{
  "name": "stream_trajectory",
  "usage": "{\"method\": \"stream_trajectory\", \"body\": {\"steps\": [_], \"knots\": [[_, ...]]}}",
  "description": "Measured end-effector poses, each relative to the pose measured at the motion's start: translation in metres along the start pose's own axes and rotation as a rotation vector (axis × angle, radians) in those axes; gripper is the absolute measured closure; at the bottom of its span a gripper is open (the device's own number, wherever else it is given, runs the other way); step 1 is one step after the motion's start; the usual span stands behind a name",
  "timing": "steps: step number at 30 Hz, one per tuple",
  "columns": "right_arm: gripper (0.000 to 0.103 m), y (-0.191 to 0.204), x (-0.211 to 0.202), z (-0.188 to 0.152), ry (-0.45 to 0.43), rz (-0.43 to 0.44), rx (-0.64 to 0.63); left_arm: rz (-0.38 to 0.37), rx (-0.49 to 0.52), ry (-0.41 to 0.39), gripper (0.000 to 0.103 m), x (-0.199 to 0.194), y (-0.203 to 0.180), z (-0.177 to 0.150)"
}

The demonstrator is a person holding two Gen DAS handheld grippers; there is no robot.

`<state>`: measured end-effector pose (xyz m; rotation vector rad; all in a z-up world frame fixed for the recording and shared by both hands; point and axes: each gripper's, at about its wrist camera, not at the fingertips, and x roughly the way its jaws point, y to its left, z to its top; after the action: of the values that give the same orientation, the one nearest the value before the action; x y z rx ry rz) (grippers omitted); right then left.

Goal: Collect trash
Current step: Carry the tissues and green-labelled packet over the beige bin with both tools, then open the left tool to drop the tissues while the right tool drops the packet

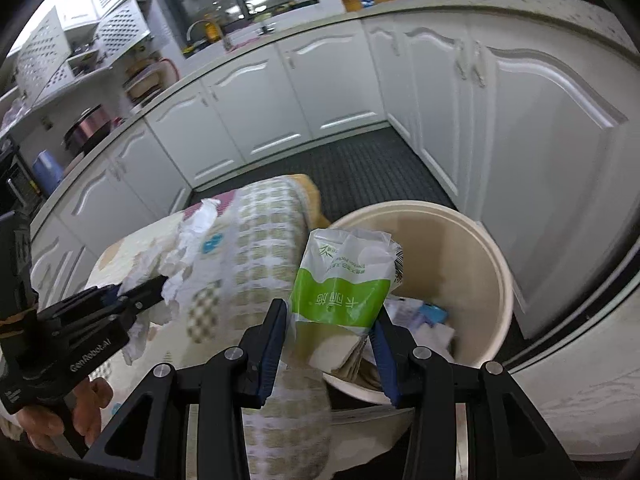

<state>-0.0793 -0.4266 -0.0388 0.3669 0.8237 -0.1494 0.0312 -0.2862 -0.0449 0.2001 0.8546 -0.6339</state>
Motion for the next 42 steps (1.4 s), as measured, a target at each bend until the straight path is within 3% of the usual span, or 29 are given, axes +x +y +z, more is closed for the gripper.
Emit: {"method": "stream_trajectory", "body": {"steps": [20,41,42], "knots": [[0.063,-0.068,0.023,-0.01,0.064,-0.057,0.112,-0.044,0.087,0.053,0.086,0.059,-0.061,0.023],[0.063,-0.082,0.052,-0.005,0.111,-0.076,0.133,-0.059,0.068,0.089,0.084,0.097,-0.067,0.03],[0.058,-0.082,0.054,-0.004,0.111,-0.076,0.134,-0.061,0.069,0.092,0.081,0.098,-0.066,0.03]]}}
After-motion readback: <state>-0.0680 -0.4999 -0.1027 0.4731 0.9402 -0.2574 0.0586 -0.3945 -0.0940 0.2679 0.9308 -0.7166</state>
